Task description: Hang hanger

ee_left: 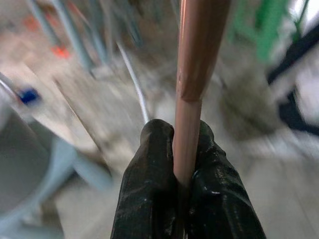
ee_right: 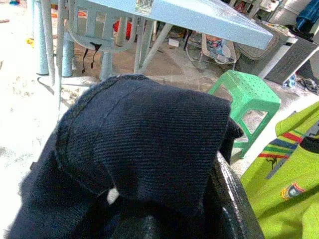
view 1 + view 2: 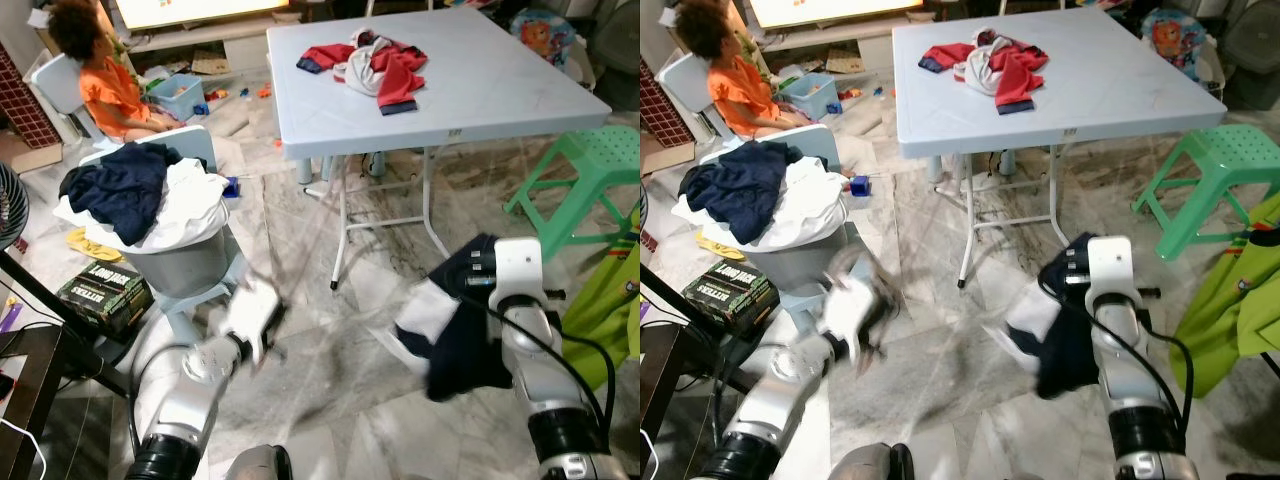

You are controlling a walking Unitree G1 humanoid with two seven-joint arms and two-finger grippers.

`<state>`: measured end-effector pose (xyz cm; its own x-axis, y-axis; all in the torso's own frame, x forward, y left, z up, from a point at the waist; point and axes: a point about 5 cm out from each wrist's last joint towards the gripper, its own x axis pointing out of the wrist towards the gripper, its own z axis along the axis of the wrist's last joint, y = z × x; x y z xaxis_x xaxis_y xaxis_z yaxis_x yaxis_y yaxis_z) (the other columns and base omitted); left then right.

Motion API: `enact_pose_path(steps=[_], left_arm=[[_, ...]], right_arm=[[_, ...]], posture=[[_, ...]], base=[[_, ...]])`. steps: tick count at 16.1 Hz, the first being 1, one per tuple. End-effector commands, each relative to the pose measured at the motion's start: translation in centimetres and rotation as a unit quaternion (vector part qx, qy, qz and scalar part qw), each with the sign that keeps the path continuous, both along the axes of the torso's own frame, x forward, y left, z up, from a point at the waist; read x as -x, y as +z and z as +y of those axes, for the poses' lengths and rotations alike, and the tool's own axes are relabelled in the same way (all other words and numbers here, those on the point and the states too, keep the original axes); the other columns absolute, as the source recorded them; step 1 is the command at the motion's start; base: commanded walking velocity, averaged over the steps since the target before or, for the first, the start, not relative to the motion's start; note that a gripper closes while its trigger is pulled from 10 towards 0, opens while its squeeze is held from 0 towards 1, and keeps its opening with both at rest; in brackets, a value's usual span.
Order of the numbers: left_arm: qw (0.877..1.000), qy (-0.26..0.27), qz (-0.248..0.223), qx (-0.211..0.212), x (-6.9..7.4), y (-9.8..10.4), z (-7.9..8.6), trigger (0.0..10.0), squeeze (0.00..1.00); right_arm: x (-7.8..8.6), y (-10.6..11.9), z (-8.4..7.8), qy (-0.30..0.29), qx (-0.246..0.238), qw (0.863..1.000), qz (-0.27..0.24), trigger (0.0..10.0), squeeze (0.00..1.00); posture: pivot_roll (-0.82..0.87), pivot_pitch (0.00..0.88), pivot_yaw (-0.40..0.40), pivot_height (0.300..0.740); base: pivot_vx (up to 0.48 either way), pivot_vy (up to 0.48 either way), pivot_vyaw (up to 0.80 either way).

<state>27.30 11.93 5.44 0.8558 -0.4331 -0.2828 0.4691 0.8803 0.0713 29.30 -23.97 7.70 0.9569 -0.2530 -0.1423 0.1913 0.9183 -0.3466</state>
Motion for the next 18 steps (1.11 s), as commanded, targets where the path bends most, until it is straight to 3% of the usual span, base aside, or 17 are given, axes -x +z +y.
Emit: enact_pose_path(steps=[1, 2, 3, 5, 7, 8, 12, 14, 18], left_arm=[[0.999, 0.025, -0.03, 0.016, -0.2, 1.0, 0.5, 10.0, 0.0], [0.996, 0.056, -0.055, 0.039, -0.5, 1.7, 0.8, 10.0, 0.0], [0.993, 0.083, -0.058, 0.065, -0.6, 2.0, 1.1, 10.0, 0.0], [0.992, 0.093, -0.06, 0.065, -0.5, 2.0, 1.3, 10.0, 0.0], [0.991, 0.102, -0.052, 0.073, -0.1, 1.7, 1.6, 10.0, 0.0], [0.99, 0.11, -0.05, 0.076, 0.1, 1.5, 1.8, 10.0, 0.0], [0.988, 0.117, -0.056, 0.078, -0.3, 1.7, 1.8, 10.0, 0.0], [0.987, 0.129, -0.06, 0.074, -0.2, 1.6, 2.1, 10.0, 0.0], [0.985, 0.138, -0.074, 0.074, -0.3, 1.8, 1.9, 10.0, 0.0]], right_arm=[[-0.4, 1.6, 0.4, 0.011, -0.012, 0.999, -0.048, 10.0, 0.0], [-0.1, 1.9, 0.4, -0.008, -0.08, 0.994, -0.069, 10.0, 0.0], [0.4, 1.9, 0.6, 0.023, -0.068, 0.995, -0.074, 10.0, 0.0], [1.4, 1.2, 1.2, 0.047, -0.1, 0.993, -0.045, 10.0, 0.0], [2.1, 1.7, 2.3, 0.078, -0.097, 0.99, -0.063, 10.0, 0.0], [2.4, 1.6, 3.5, 0.076, -0.126, 0.987, -0.06, 10.0, 0.0], [2.9, 1.2, 3.7, 0.044, -0.127, 0.988, -0.072, 10.0, 0.0], [2.9, 1.3, 3.7, 0.037, -0.133, 0.987, -0.076, 10.0, 0.0], [1.9, 2.5, 4.2, 0.082, -0.11, 0.986, -0.091, 10.0, 0.0]], posture=[[-0.04, 0.0, 0.052, 0.74], [-0.05, 0.0, 0.061, 0.74], [-0.05, 0.0, 0.065, 0.74], [-0.06, 0.0, 0.071, 0.74], [-0.06, 0.0, 0.072, 0.74], [-0.06, 0.0, 0.071, 0.74], [-0.04, 0.0, 0.066, 0.74], [-0.05, 0.0, 0.071, 0.74], [-0.04, 0.0, 0.061, 0.74]], base=[[0.0, 0.0, 0.0], [0.0, 0.0, 0.0], [0.0, 0.0, 0.0], [0.0, 0.0, 0.0], [0.0, 0.0, 0.0], [0.274, 0.0, -0.58], [0.274, 0.0, -0.8], [0.276, 0.0, 0.0], [0.343, 0.0, 0.0]])
